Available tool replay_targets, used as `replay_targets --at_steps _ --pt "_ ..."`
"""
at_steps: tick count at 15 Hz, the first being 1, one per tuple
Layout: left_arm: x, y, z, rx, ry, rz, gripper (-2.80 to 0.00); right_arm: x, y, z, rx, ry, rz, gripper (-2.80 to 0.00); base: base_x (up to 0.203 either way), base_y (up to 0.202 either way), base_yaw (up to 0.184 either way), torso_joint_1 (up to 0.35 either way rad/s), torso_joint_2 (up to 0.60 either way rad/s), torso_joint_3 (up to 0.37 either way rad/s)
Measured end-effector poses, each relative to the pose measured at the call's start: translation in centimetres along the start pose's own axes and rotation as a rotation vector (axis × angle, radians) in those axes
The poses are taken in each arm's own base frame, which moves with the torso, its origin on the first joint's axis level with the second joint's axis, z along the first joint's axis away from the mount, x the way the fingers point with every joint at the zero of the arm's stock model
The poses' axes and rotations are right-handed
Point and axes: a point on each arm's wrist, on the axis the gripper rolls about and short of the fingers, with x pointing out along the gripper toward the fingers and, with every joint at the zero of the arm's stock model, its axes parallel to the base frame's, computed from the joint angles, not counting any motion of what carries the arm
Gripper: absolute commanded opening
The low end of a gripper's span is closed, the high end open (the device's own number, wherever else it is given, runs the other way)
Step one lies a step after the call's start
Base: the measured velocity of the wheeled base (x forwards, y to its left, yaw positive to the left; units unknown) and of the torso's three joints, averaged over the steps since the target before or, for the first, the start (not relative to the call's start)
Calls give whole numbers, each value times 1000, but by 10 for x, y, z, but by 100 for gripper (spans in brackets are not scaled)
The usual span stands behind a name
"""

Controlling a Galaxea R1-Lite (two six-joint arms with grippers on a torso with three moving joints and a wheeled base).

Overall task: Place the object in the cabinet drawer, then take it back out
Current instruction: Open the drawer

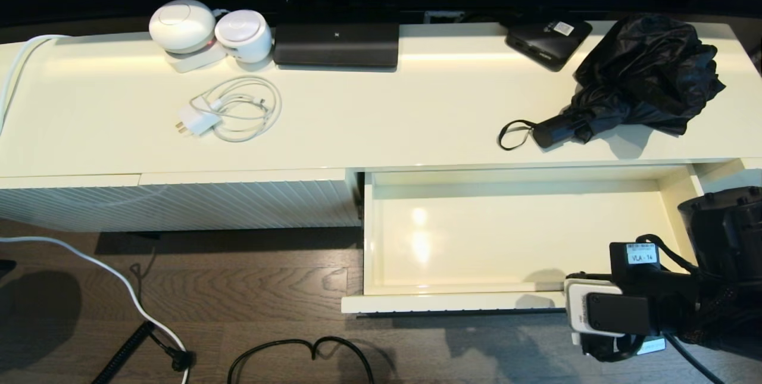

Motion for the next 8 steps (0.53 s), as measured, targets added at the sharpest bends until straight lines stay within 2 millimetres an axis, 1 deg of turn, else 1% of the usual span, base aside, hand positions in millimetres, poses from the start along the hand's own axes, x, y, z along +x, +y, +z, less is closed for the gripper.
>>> replay_targets --at_steps 1,3,8 --pt "0 0 0 0 0 0 -280 -1 4 -1 -3 1 15 -280 0 0 0 0 0 0" --pt "0 0 0 0 0 0 -280 -5 5 -1 -3 -5 7 -280 0 0 0 0 0 0" --pt "0 0 0 0 0 1 -280 -19 -10 3 20 -42 -77 -280 0 0 0 0 0 0"
